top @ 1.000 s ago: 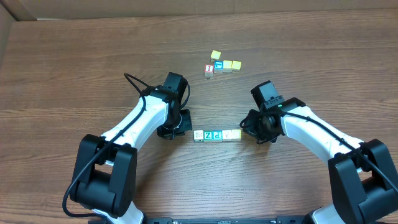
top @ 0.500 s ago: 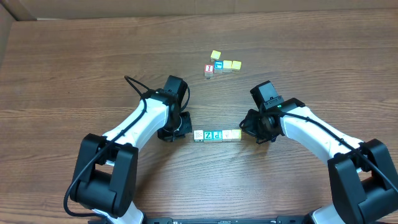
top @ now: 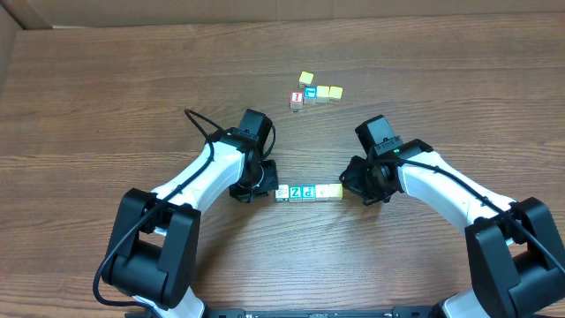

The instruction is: Flip 5 blocks

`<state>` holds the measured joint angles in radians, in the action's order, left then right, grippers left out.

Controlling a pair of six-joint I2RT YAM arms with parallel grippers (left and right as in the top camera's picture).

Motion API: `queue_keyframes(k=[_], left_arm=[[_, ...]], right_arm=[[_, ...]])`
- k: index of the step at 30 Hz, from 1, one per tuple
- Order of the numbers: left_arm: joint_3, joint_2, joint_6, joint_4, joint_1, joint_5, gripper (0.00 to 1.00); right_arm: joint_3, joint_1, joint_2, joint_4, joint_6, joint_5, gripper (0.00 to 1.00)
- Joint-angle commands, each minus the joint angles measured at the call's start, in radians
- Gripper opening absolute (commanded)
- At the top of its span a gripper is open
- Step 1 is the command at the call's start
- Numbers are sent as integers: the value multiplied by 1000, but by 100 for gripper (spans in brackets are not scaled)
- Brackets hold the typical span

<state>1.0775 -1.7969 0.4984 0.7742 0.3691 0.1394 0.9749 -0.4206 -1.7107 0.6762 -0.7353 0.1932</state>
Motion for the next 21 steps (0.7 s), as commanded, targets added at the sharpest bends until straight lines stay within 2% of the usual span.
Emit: queue_keyframes(k=[1,21], left_arm=[[-10,-15,11,-13,6,11,4],[-10,-15,-5,16,8,38,4]], right_arm=[[-7,-17,-3,-14,3,11,4],[-7,-80,-3,-43,2,6,4]])
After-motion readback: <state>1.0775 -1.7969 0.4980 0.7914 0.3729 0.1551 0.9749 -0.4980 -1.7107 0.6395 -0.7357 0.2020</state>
